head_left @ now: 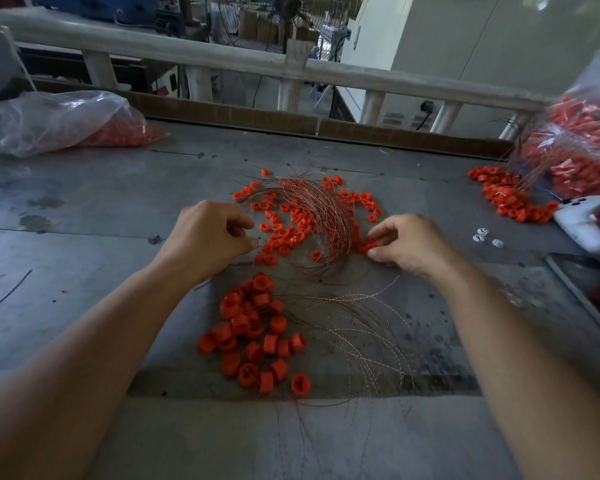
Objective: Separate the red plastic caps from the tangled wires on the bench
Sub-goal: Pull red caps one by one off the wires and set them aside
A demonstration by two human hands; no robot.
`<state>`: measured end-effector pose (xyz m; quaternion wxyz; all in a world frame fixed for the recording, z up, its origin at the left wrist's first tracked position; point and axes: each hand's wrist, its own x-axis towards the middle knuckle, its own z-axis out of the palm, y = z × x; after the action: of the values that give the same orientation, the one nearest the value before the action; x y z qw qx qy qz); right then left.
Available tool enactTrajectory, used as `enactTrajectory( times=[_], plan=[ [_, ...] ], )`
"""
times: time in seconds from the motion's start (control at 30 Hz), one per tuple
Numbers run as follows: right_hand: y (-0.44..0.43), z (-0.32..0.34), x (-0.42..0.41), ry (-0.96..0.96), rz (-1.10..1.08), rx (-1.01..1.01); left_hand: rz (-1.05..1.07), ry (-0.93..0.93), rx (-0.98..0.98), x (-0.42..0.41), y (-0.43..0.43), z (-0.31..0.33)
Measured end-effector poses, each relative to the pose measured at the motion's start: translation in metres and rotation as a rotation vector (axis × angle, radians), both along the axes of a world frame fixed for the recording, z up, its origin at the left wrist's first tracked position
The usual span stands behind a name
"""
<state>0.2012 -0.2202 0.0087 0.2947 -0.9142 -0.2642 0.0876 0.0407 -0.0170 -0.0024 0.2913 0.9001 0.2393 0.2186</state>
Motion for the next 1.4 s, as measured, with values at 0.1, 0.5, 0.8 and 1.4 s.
enactTrajectory(
  times=[0.1,0.5,0.8,1.4],
  plan=[
    [0.006,-0.003,-0.007,-0.063,0.073,0.068,0.006,-0.006,-0.007,0.000,0.000,-0.001],
    [0.006,0.011,0.026,-0.196,-0.103,0.107,-0.022,0.031,0.015,-0.002,-0.004,-0.001],
    [0.031,-0.002,0.029,-0.210,-0.041,-0.121,-0.181,0.111,0.123,0.000,-0.015,0.002],
    [0.046,0.007,0.002,-0.279,0.080,0.097,-0.168,0.015,0.084,0.001,-0.021,0.006]
  ],
)
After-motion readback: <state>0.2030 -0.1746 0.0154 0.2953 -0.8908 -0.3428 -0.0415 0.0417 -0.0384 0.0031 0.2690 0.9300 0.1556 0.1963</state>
